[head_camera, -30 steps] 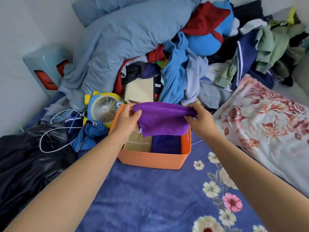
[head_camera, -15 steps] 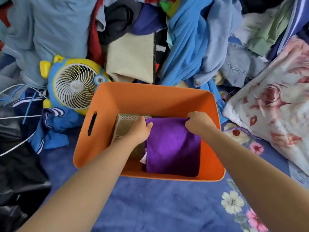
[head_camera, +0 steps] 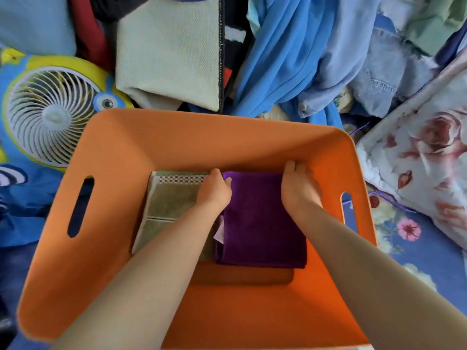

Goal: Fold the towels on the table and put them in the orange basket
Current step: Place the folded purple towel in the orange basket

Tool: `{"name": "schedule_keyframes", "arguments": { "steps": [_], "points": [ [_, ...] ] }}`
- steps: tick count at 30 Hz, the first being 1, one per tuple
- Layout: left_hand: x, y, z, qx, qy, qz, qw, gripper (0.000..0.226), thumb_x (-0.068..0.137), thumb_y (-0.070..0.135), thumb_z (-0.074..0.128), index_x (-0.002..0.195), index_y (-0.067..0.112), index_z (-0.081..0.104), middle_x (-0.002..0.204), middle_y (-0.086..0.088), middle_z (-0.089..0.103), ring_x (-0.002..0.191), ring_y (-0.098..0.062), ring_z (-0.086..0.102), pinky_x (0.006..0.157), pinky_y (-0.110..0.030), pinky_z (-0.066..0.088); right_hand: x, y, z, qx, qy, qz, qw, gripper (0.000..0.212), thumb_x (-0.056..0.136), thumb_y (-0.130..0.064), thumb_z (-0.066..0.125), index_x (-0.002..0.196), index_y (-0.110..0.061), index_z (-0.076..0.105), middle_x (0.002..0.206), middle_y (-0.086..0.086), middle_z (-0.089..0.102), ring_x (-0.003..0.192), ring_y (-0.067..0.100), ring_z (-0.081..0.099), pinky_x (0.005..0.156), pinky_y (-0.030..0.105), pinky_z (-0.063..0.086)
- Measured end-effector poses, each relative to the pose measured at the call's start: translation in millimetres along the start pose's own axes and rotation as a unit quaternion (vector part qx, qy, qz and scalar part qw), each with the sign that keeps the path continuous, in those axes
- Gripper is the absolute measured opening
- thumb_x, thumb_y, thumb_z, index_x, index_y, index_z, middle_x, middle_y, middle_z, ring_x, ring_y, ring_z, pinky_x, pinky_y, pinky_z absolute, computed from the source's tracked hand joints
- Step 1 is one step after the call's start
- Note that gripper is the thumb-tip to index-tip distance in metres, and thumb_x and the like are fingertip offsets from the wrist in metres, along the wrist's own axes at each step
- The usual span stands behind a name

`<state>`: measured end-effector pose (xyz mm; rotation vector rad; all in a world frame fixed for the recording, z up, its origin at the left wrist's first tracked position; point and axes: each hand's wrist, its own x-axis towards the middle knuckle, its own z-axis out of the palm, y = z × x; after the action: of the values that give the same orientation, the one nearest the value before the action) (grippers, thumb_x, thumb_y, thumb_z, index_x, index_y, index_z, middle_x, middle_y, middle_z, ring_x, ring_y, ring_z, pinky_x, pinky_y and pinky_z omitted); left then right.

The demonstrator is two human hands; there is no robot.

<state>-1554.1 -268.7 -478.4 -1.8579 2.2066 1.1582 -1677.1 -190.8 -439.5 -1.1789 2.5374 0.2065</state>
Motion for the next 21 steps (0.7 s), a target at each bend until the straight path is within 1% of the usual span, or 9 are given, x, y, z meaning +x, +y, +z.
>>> {"name": "schedule_keyframes", "arguments": {
  "steps": [6,9,11,13,15,16,18,19,21],
  "points": [
    [9.9,0.0,15.1,-0.023,0.048,-0.001,0.999,0.029,0.097,0.024,0.042,0.105,-0.003,0.049,0.111,-0.023,0.059,0.105,-0.039,0.054,0.070,-0.034,0.031,5.1,3.0,15.4,-0.025,0.057,-0.017,0.998,0.030,0.091,0.000,0.032,0.121,-0.001,0.040,0.125,0.020,0.043,0.120,0.033,0.036,0.093,0.039,0.036],
    [7.1,-3.2,13.2,0.002,0.098,0.013,0.995,0.031,0.095,0.022,0.044,0.116,-0.001,0.050,0.117,-0.020,0.058,0.111,-0.036,0.052,0.084,-0.040,0.038,-1.4,0.9,26.3,-0.015,0.074,-0.007,0.997,0.033,0.091,0.000,0.030,0.123,-0.002,0.039,0.128,0.020,0.040,0.121,0.033,0.036,0.094,0.039,0.032],
    [1.0,-6.4,10.7,0.053,0.148,0.095,0.983,0.030,0.093,0.018,0.048,0.116,0.000,0.053,0.115,-0.018,0.057,0.110,-0.034,0.051,0.089,-0.039,0.038,-13.1,-0.2,35.2,-0.024,0.100,-0.029,0.994,0.040,0.087,-0.001,0.038,0.126,-0.001,0.042,0.134,0.021,0.041,0.122,0.033,0.040,0.091,0.042,0.037],
    [-9.8,-9.5,13.5,0.106,0.186,0.246,0.945,0.020,0.084,0.011,0.060,0.100,-0.001,0.062,0.099,-0.018,0.062,0.094,-0.036,0.058,0.079,-0.040,0.047,-24.1,-2.2,39.7,-0.045,0.138,-0.065,0.987,0.041,0.078,-0.003,0.047,0.118,-0.001,0.056,0.130,0.022,0.051,0.116,0.032,0.052,0.085,0.039,0.046],
    [-20.0,-15.0,22.3,0.193,0.171,0.363,0.895,0.029,0.075,0.016,0.072,0.097,-0.001,0.065,0.098,-0.020,0.065,0.092,-0.035,0.063,0.076,-0.036,0.053,-28.5,0.5,52.4,-0.059,0.092,-0.101,0.989,0.045,0.086,-0.005,0.035,0.130,-0.001,0.043,0.145,0.022,0.033,0.133,0.030,0.035,0.103,0.040,0.035],
    [-25.8,-16.7,28.1,0.246,0.099,0.368,0.891,0.047,0.079,0.027,0.068,0.115,-0.002,0.058,0.118,-0.023,0.059,0.112,-0.035,0.056,0.093,-0.036,0.048,-28.0,4.1,61.1,-0.033,0.047,-0.103,0.993,0.048,0.091,-0.007,0.029,0.139,-0.001,0.028,0.152,0.019,0.016,0.140,0.029,0.017,0.112,0.041,0.020],
    [-27.7,-27.3,42.7,0.314,-0.024,0.314,0.896,0.076,0.091,0.048,0.041,0.145,0.001,0.015,0.154,-0.018,0.013,0.144,-0.027,0.010,0.117,-0.034,0.006,-23.3,12.3,70.4,-0.004,0.005,-0.081,0.997,0.052,0.096,-0.012,0.025,0.144,-0.004,0.009,0.155,0.013,0.001,0.143,0.026,-0.001,0.117,0.039,0.003],
    [-26.7,-31.2,46.7,0.331,-0.047,0.283,0.899,0.080,0.092,0.054,0.032,0.146,0.004,0.000,0.156,-0.014,-0.004,0.144,-0.025,-0.007,0.115,-0.033,-0.009,-21.3,15.3,72.8,0.005,0.001,-0.077,0.997,0.052,0.097,-0.015,0.025,0.145,-0.005,0.006,0.156,0.012,-0.001,0.144,0.025,-0.004,0.117,0.037,0.000],
    [-22.5,-36.2,53.4,0.351,-0.040,0.259,0.899,0.083,0.091,0.059,0.026,0.145,0.007,-0.010,0.155,-0.013,-0.015,0.143,-0.024,-0.017,0.108,-0.032,-0.018,-17.9,16.8,77.1,0.043,-0.008,-0.077,0.996,0.053,0.098,-0.019,0.025,0.145,-0.006,0.004,0.156,0.010,-0.004,0.143,0.022,-0.007,0.116,0.034,-0.004]
  ]
}}
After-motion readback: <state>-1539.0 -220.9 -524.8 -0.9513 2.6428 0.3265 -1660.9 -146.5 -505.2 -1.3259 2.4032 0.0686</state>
